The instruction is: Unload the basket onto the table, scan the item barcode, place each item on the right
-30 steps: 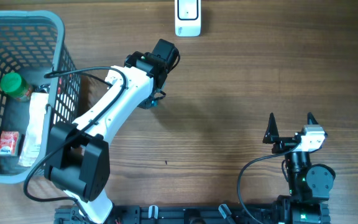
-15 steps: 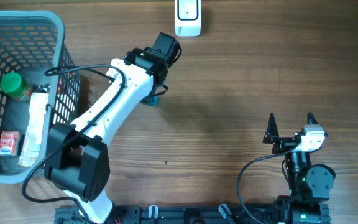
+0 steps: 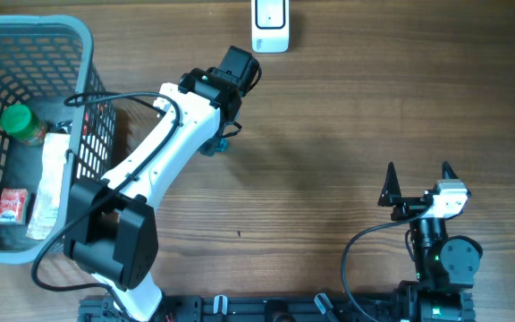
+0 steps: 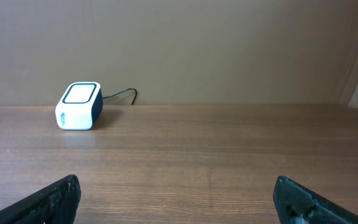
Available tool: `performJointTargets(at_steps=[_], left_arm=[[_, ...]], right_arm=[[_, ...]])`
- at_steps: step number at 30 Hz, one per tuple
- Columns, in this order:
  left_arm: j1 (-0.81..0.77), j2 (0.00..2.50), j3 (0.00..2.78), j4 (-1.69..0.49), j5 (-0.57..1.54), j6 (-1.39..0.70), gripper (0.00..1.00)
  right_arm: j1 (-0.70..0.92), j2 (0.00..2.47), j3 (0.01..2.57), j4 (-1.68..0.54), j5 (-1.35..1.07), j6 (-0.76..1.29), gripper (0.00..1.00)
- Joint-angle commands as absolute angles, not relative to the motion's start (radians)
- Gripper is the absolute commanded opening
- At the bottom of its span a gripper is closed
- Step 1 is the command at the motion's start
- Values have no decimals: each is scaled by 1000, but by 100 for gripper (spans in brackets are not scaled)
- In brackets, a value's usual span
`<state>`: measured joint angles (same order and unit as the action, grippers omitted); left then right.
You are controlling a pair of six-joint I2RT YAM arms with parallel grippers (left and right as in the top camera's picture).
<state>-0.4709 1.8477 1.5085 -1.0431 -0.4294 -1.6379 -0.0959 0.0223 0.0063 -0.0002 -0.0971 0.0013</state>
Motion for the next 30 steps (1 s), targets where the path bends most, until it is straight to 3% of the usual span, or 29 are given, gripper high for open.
performJointTargets(at_steps=[1, 9, 14, 19, 21, 25, 27, 30], left_arm=[[-465, 1826, 1526, -1036, -442, -1626, 100], [-464, 1703, 1530, -1022, -480, -1546, 100], [-464, 1527, 1594, -1128, -484, -1464, 100], [-406, 1304, 1810, -1127, -496, -997, 100], [-320, 1251, 1890, -1138, -516, -911, 100], [67, 1193, 1966, -1257, -503, -863, 100], [277, 1229, 1961, -1286, -425, -798, 100], [468, 1343, 1961, -1311, -332, -781, 100]], right_arm=[[-93, 23, 5, 6, -110, -8, 100], [-93, 23, 5, 6, -110, -7, 100], [-93, 23, 5, 6, -110, -7, 100], [-93, 23, 5, 6, -110, -7, 100], [-93, 22, 5, 6, -110, -8, 100], [-93, 23, 5, 6, -110, -7, 100], [-93, 23, 5, 6, -110, -8, 100], [-93, 23, 5, 6, -110, -7, 100]])
